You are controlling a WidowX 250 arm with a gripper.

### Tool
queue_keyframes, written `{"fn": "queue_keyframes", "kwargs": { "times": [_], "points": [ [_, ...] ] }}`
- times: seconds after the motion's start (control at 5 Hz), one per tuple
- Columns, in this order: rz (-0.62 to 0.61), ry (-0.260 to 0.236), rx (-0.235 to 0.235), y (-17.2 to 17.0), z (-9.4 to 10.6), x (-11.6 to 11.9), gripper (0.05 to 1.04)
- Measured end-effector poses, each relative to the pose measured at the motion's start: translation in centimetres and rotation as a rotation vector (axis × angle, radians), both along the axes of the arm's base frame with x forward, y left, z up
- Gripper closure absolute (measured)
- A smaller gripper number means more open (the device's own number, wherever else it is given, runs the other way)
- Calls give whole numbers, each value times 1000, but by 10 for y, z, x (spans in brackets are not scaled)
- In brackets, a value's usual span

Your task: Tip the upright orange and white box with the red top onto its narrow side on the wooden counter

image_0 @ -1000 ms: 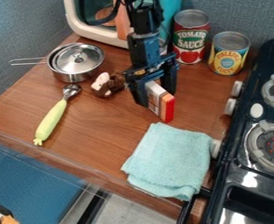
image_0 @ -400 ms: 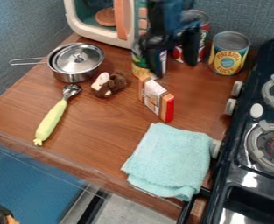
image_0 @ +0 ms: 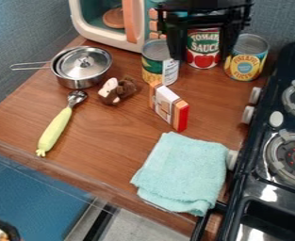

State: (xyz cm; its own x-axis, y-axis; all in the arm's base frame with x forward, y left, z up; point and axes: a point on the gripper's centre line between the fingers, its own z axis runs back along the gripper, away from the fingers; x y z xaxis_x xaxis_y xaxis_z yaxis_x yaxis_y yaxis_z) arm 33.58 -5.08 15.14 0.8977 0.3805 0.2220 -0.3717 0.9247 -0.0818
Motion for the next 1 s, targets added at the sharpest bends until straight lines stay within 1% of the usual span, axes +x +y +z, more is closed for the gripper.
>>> {"fn": "queue_keyframes", "kwargs": {
  "times": [0.2,0.4,0.6,0.8,1.0],
  "points": [
    [-177,-93,36,4,10,-24,83],
    [-214,-183,23,34,20,-41,83],
    [-249,-245,8,50,30,-57,83],
    [-252,-287,-7,72,37,-69,83],
    [-392,-215,151,68,27,-80,83]
  ]
}}
